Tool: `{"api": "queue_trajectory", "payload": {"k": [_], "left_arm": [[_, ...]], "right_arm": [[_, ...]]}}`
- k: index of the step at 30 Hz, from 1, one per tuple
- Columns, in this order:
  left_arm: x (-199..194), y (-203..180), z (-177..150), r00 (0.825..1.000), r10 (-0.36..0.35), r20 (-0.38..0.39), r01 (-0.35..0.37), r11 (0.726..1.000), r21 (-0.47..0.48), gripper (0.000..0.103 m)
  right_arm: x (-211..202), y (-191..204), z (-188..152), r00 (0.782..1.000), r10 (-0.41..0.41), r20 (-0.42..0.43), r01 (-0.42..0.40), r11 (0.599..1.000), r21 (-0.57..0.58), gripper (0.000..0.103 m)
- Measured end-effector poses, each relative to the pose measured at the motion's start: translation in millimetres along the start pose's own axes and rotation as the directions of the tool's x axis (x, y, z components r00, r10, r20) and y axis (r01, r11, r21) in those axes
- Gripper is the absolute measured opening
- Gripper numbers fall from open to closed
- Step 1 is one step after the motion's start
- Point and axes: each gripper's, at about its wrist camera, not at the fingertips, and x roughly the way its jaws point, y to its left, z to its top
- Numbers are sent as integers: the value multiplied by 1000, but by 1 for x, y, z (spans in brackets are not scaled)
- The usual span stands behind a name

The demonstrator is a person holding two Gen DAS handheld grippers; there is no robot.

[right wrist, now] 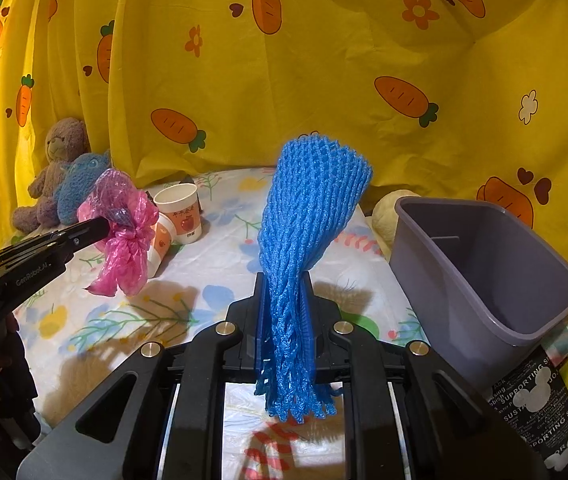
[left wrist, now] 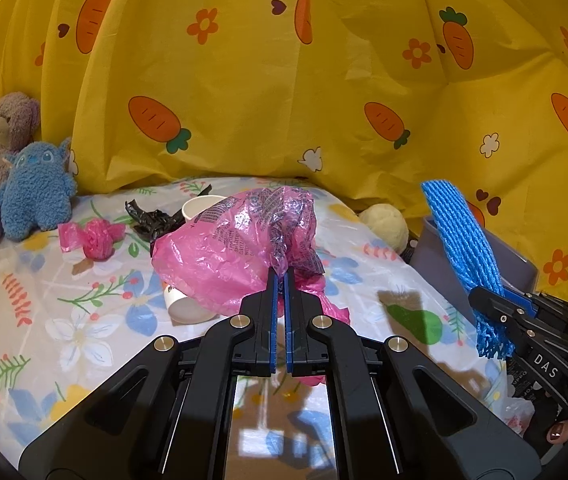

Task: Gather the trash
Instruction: 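Carry the blue net and pink bag over the grey bin with both tools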

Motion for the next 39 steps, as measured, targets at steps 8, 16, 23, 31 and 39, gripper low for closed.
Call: {"api": "queue_trajectory", "payload": {"k": [8, 16, 23, 31, 39], "left_arm": [[8, -25, 18, 998, -59, 0, 59, 998, 34, 2], [30, -69, 37, 982, -189, -6, 189, 979, 72, 2], [56, -119, 54, 948, -317, -20, 317, 942, 113, 2], [91, -178, 63, 893, -442, -80, 449, 883, 136, 2], [122, -211, 61, 858, -492, -146, 509, 853, 118, 2]], "right_arm": [[-7, -16, 8, 999, -29, 22, 29, 999, 17, 16], [-18, -50, 16, 994, -100, 54, 96, 993, 63, 16], [-23, -94, 22, 975, -213, 61, 204, 970, 133, 16], [-16, -138, 20, 948, -318, 31, 306, 931, 198, 17], [-8, -156, 12, 943, -332, -14, 327, 921, 213, 17]]}}
